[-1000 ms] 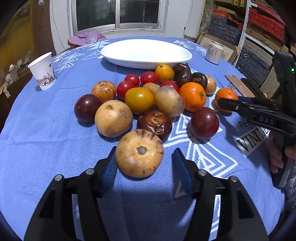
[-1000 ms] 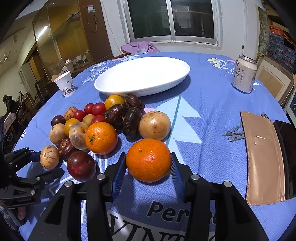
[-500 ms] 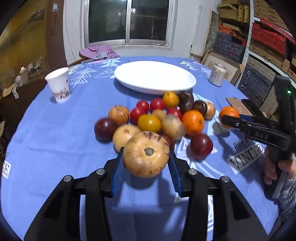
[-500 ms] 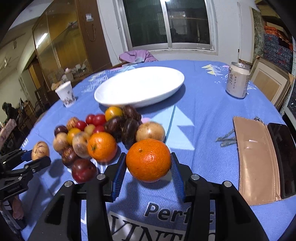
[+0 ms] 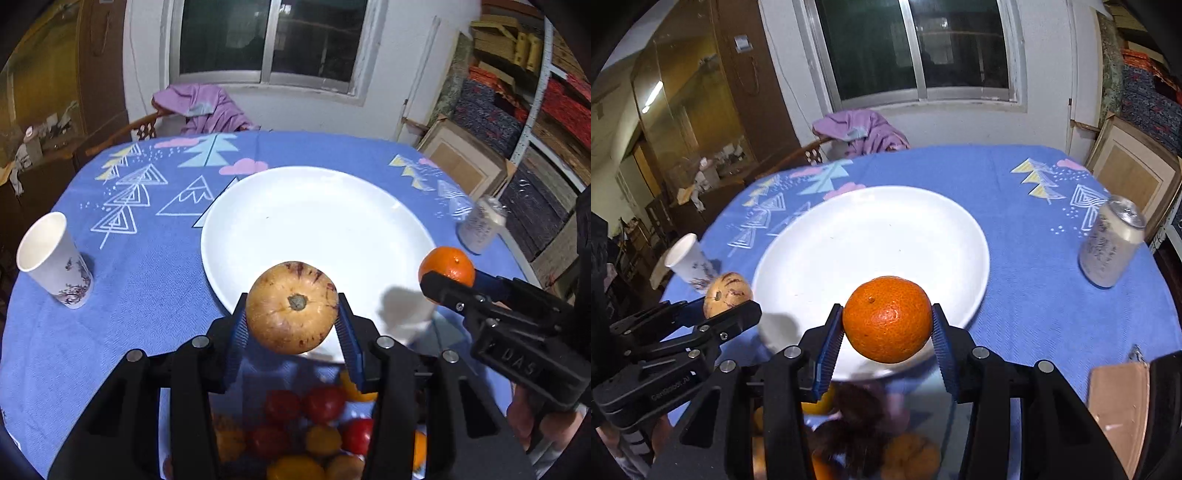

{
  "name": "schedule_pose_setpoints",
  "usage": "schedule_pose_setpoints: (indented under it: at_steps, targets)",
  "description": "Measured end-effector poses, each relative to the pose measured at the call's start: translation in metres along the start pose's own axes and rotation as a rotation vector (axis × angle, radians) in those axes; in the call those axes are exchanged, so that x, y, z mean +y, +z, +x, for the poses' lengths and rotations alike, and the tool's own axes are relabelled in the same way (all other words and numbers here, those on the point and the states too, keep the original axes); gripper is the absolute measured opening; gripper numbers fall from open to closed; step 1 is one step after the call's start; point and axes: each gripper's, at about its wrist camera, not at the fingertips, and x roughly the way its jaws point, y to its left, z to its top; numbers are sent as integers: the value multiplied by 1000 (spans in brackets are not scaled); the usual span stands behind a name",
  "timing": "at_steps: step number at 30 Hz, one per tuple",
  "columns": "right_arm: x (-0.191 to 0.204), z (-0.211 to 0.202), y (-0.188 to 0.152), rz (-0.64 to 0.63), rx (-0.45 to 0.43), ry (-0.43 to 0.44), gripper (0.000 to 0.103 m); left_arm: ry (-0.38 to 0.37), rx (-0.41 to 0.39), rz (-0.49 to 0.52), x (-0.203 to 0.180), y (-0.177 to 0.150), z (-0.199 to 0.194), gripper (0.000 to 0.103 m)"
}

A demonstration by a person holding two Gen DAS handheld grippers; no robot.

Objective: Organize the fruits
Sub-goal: 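Carry both fruits to the white plate and open both tools to release them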

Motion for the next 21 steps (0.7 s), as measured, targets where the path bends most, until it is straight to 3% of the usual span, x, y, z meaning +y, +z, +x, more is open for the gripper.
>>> schedule_pose_setpoints:
  at_steps: [6, 9, 13, 19, 21]
  targets:
    - [-10, 33, 0, 5, 48, -20, 49, -6, 44, -7, 8, 2, 31, 49]
    - [-14, 28, 2, 11, 11, -27, 59, 4, 21, 3, 7, 2, 30, 65]
    - [-18, 12, 4, 25, -24, -17, 62, -9, 13, -6, 9, 1, 24, 67]
    - [-15, -40, -11, 26, -101, 8, 62, 1, -70, -47, 28, -8, -27, 68]
    - [-15, -60, -25, 33, -126, 22, 65, 12, -108, -66, 39, -23, -51, 75]
